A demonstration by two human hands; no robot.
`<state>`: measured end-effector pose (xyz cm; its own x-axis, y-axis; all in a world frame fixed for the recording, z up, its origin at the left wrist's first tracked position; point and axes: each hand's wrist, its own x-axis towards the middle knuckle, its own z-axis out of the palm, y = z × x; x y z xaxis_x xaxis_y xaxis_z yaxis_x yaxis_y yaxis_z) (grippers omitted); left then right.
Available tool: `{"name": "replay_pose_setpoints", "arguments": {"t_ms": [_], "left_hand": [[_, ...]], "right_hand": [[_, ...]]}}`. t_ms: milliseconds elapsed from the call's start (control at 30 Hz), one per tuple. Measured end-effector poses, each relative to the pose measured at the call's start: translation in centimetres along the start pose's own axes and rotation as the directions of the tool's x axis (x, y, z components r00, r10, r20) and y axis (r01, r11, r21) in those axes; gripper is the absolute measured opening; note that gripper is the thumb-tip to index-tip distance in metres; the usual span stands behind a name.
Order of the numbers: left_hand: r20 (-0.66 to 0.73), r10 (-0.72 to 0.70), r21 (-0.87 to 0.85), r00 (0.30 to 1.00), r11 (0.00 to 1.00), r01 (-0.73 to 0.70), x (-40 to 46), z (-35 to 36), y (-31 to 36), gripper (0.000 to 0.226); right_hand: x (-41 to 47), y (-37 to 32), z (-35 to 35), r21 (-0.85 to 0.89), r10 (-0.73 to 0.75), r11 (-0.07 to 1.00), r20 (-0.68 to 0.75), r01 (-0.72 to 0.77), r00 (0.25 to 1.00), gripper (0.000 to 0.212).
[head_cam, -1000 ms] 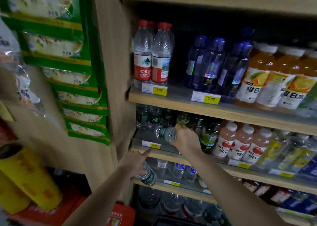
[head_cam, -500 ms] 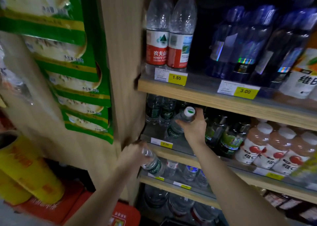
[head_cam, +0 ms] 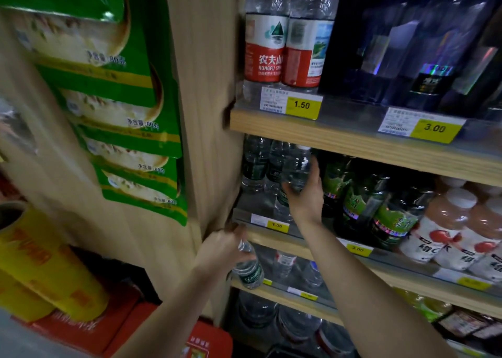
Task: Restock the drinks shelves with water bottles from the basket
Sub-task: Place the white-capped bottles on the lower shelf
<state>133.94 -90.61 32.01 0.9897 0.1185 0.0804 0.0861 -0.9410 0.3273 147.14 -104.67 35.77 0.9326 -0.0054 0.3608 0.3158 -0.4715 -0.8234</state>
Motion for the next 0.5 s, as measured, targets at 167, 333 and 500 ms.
{"name": "replay_pose_setpoints", "arguments": {"t_ms": [167,333,500], "left_hand": [[-0.024,-0.008,-0.011,1.0,1.0,0.007,0.4,0.0,0.2,0.046],[-0.083,0.003,-0.027,0.997,1.0,-0.005,0.0,-0.3,0.4,0.046],[-0.045,-0.025,-0.096,0.999,0.995,0.021,-0.7,-2.3,1.3,0.041]], "right_hand": [[0.6,0.9,-1.1,-0.064,0.084,0.994,-0.035,-0.086,0.996,0.09],[0.5,1.1,-2.1,-0.106,0.079,0.992,0.052,-0.073,0.995,0.097],[-5.0,2.7,-5.0,-0.142,-0.01,0.989,0.225,0.043,0.974,0.09]]}}
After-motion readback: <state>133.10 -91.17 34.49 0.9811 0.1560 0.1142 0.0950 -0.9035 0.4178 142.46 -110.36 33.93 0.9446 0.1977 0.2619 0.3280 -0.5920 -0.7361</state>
